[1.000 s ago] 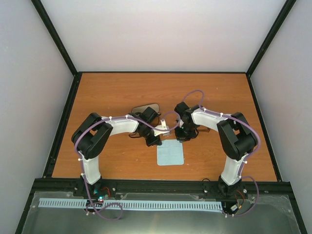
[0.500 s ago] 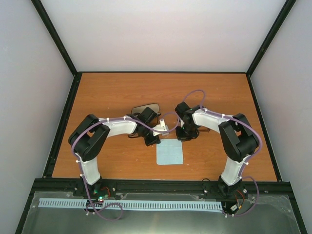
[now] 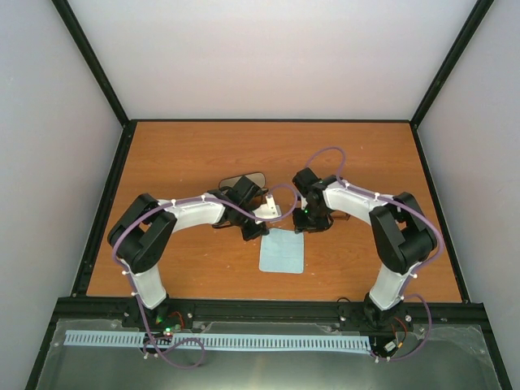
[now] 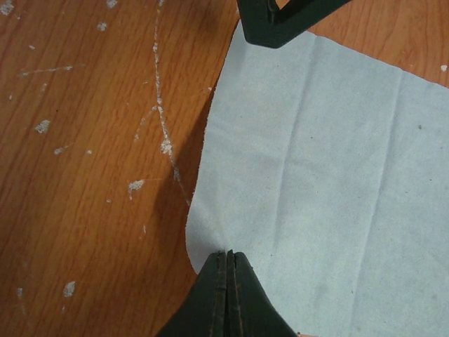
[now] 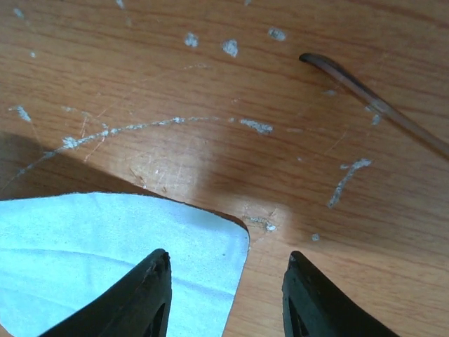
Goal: Organize the sunglasses
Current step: Fold the glasses cleaning cloth at the center of the board.
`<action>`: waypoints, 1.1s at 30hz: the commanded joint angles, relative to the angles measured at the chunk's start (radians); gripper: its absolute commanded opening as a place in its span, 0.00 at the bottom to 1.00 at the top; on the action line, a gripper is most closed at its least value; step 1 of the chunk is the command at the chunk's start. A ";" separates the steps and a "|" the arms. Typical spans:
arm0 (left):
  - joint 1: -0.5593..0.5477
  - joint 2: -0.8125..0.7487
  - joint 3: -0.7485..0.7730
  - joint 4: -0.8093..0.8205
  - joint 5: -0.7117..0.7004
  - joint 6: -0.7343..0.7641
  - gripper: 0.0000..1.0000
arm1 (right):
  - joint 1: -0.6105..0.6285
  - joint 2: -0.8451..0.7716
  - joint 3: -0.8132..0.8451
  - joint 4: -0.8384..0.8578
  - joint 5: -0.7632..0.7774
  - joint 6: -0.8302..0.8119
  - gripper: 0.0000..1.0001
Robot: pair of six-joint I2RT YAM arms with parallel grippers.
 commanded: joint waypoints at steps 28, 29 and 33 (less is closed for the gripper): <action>-0.010 -0.026 -0.021 0.026 0.000 0.024 0.01 | 0.041 0.084 0.036 -0.037 0.030 0.005 0.03; -0.010 -0.029 -0.021 0.027 -0.002 0.022 0.01 | 0.041 0.074 0.036 -0.035 0.031 0.006 0.03; -0.010 -0.043 -0.021 0.032 0.003 0.024 0.01 | 0.041 0.023 0.031 -0.023 0.038 0.013 0.03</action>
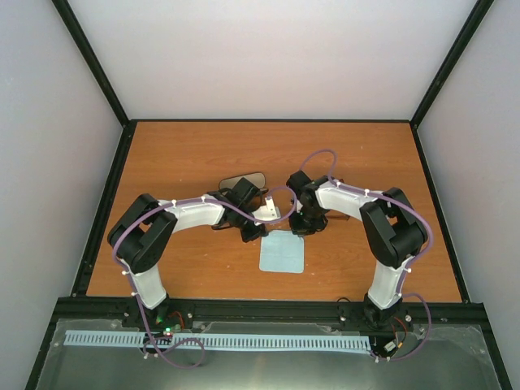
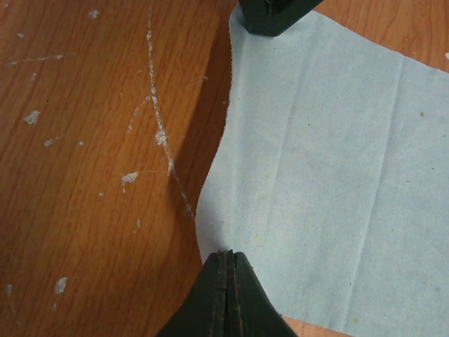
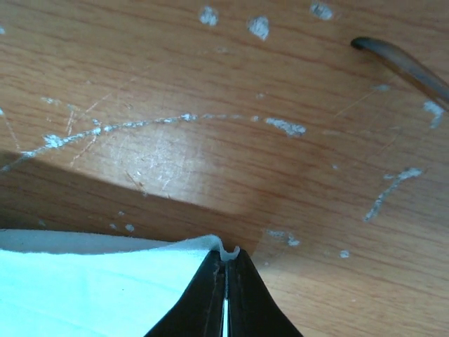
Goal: Organize the sunglasses
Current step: Fold the glasses cleaning cloth at the center of the board.
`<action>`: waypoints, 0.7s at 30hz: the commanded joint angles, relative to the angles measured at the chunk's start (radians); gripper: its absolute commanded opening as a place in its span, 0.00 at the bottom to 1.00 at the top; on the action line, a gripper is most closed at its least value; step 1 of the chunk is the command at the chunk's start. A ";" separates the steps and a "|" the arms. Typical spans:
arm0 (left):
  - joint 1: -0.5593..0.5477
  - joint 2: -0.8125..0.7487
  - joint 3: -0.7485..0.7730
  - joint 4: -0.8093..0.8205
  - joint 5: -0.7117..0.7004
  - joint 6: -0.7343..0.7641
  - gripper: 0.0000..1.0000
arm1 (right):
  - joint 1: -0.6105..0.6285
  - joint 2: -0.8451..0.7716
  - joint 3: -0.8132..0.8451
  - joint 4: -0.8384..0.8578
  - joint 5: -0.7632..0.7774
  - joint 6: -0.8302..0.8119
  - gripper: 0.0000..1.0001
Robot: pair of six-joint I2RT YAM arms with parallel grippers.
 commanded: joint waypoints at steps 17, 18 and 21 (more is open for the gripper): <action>-0.010 -0.097 -0.043 0.026 0.038 0.022 0.01 | 0.014 -0.181 -0.086 0.034 -0.052 0.020 0.03; -0.010 -0.103 -0.050 0.026 0.039 0.023 0.01 | 0.017 -0.186 -0.094 0.035 -0.053 0.022 0.03; -0.010 -0.119 -0.065 0.025 0.050 0.020 0.01 | 0.023 -0.203 -0.115 0.042 -0.059 0.032 0.03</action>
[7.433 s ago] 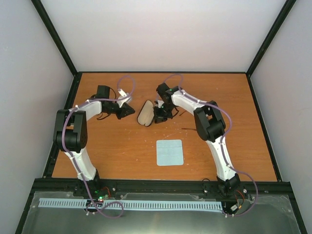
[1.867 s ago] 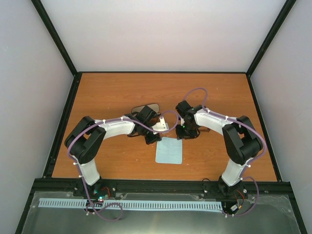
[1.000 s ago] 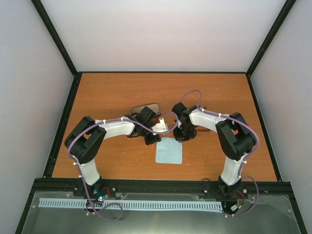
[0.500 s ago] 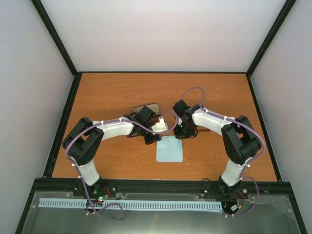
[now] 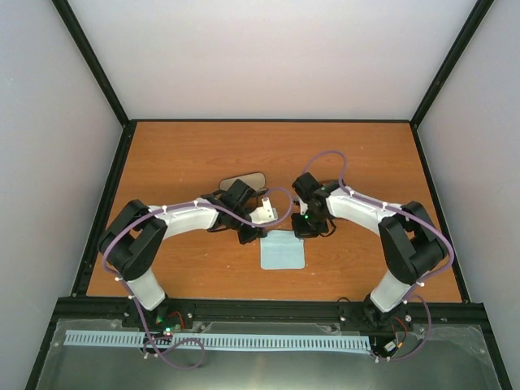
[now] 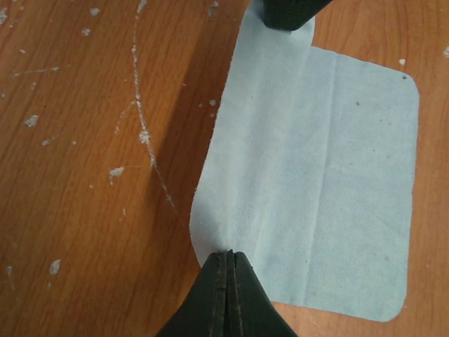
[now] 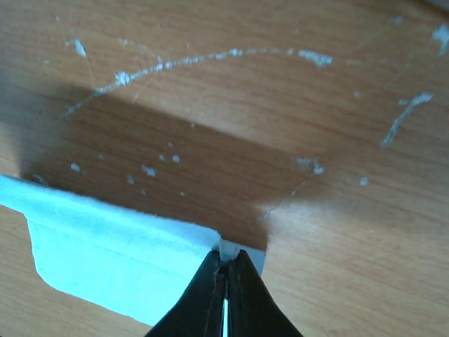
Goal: Organize the sunglasses
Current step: Fold the glasses cleaning cloth at the center of the board.
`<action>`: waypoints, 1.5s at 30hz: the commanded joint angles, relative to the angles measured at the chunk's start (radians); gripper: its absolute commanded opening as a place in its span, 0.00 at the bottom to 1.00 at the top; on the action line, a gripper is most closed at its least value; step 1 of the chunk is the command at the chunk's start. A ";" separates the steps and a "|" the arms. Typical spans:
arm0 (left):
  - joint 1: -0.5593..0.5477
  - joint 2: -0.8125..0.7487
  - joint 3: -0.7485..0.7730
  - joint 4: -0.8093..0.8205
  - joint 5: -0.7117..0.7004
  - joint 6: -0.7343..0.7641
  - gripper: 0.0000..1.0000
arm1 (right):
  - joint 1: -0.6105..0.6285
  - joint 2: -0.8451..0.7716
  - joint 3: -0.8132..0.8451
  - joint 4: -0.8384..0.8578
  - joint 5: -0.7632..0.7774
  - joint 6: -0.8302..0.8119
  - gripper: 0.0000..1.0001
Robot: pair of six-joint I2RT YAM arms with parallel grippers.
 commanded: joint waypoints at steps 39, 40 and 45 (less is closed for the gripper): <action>-0.058 -0.090 -0.101 -0.042 0.125 0.033 0.05 | 0.098 -0.103 -0.209 0.097 -0.070 0.099 0.03; -0.057 -0.090 -0.103 -0.042 0.126 0.033 0.05 | 0.099 -0.103 -0.211 0.099 -0.072 0.100 0.03; -0.057 -0.092 -0.114 -0.049 0.141 0.047 0.08 | 0.103 -0.105 -0.224 0.105 -0.076 0.100 0.03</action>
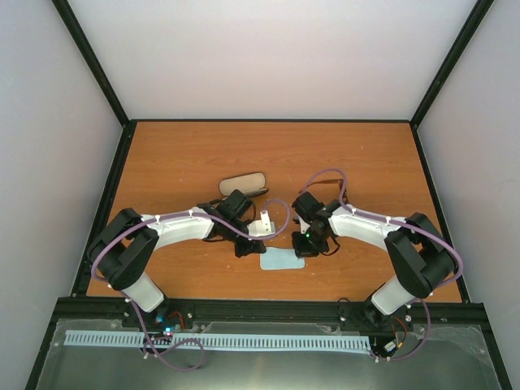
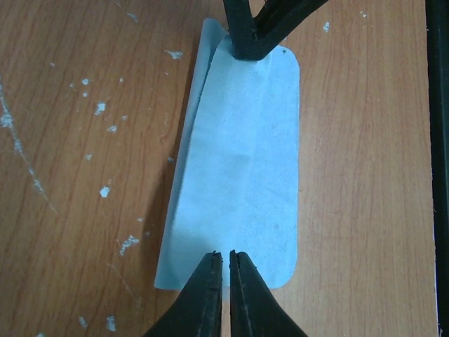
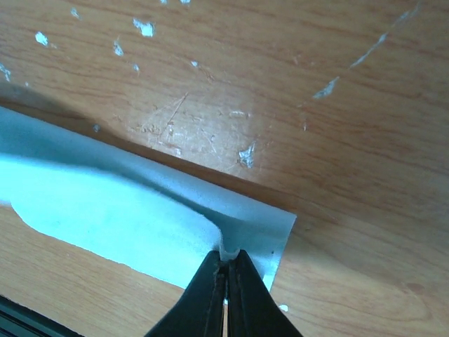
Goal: Organize the sunglasses
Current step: Fold the glasses cleaning cloth at the center of the board.
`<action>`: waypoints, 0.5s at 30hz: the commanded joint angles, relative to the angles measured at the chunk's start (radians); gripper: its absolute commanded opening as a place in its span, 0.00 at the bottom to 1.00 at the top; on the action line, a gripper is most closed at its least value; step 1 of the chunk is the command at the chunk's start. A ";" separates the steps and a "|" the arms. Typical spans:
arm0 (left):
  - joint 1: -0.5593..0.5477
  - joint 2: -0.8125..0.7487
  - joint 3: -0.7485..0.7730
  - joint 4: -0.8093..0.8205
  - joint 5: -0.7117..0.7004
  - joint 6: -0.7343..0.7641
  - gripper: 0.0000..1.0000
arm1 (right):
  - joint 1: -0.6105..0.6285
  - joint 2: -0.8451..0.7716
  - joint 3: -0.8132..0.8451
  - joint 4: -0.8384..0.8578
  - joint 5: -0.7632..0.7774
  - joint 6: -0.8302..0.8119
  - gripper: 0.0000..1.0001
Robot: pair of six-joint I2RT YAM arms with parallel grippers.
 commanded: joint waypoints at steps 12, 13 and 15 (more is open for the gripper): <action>-0.013 -0.048 -0.053 0.000 -0.001 0.033 0.11 | 0.032 -0.032 -0.001 -0.029 0.032 0.031 0.17; -0.013 -0.058 -0.062 0.017 -0.017 0.020 0.09 | 0.032 -0.050 0.011 -0.049 0.055 0.035 0.24; -0.012 -0.067 -0.070 0.037 -0.033 0.003 0.07 | 0.031 -0.085 0.038 -0.088 0.093 0.043 0.34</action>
